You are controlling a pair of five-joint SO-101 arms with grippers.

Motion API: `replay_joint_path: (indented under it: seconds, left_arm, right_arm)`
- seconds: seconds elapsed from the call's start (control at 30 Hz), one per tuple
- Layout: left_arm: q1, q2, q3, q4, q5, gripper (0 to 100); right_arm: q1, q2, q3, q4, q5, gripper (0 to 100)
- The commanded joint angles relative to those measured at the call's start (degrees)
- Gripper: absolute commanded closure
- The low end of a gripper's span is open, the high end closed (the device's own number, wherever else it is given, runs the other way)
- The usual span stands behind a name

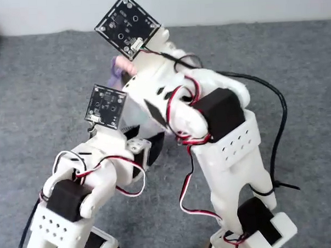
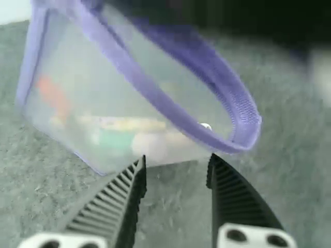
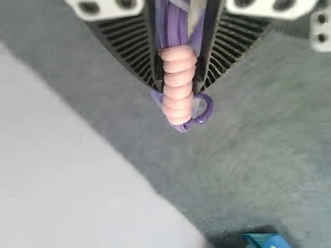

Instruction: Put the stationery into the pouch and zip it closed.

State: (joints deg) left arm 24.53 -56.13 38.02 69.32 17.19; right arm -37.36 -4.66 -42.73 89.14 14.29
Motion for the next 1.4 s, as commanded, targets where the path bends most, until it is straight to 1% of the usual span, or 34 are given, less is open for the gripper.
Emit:
replay_joint_path:
  seconds: [0.0, 0.1, 0.27, 0.5, 0.6, 0.7, 0.83, 0.9, 1.0, 1.1, 1.2, 1.37]
  left_arm:
    - [-2.1, 0.3, 0.0, -3.0, 3.5, 82]
    - [-6.0, 0.3, 0.2, -2.7, 4.8, 82]
    - [-13.1, -0.3, -0.5, -2.1, 4.4, 82]
    - [-20.6, -0.3, -5.1, 1.6, -4.8, 82]
    - [-22.1, -0.3, -6.1, 1.8, -8.7, 82]
    - [-23.1, -0.3, -5.8, 1.8, -12.2, 81]
    - [-25.2, -0.3, -5.8, 1.8, -14.2, 81]
    - [-26.6, -0.3, -5.9, 1.8, -15.3, 81]
    - [-29.2, -0.3, -6.1, 1.8, -18.5, 81]
    - [-31.1, -0.3, -6.1, 1.5, -20.9, 81]
    - [-31.8, -0.3, -6.2, 1.5, -21.3, 81]
    - [-31.4, -0.4, -6.3, 1.4, -21.3, 81]
  right_arm:
    - [-1.9, -0.4, -1.6, 4.2, -9.0, 99.1]
    - [-2.3, -0.4, -1.6, 6.1, -14.3, 99.1]
    - [-2.2, 0.5, -1.4, 8.2, -14.2, 99.1]
    - [-2.3, 4.1, -1.5, 11.5, -5.9, 99.1]
    - [-2.3, 5.5, -1.5, 11.5, -1.9, 99.1]
    - [-2.3, 7.2, -1.5, 11.2, -1.0, 99.1]
    - [-2.3, 8.7, -1.5, 11.1, 0.0, 99.1]
    - [-2.3, 8.8, -1.5, 11.1, 4.1, 99.1]
    - [-2.3, 8.7, -1.5, 11.1, 13.3, 99.1]
    - [-2.2, 8.4, -1.5, 11.1, 20.6, 99.1]
    - [-2.5, 8.4, -1.5, 11.1, 26.0, 99.1]
    - [-5.0, 8.3, -1.5, 11.6, 34.5, 99.1]
